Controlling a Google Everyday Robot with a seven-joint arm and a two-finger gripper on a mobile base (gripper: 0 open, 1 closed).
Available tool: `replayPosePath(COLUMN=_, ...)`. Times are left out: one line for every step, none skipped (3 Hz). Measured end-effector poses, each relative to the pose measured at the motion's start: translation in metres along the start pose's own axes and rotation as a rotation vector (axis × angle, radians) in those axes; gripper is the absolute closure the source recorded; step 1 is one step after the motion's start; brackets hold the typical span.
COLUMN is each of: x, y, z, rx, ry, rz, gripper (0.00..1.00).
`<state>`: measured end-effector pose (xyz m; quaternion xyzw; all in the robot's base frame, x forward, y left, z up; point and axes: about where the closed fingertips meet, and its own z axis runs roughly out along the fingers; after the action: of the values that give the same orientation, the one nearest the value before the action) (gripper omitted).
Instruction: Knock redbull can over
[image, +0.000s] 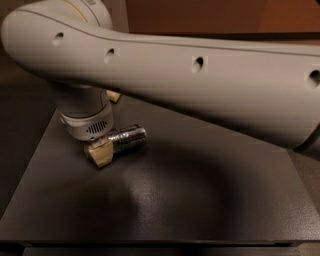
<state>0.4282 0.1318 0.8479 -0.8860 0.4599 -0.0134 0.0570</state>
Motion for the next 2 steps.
replayPosePath(x=-0.0005, y=-0.0003, z=-0.0012, rx=0.005, ry=0.0, rz=0.001, gripper=0.13)
replayPosePath(x=-0.0013, y=-0.0005, z=-0.0022, rx=0.009, ry=0.0, rz=-0.001, gripper=0.0)
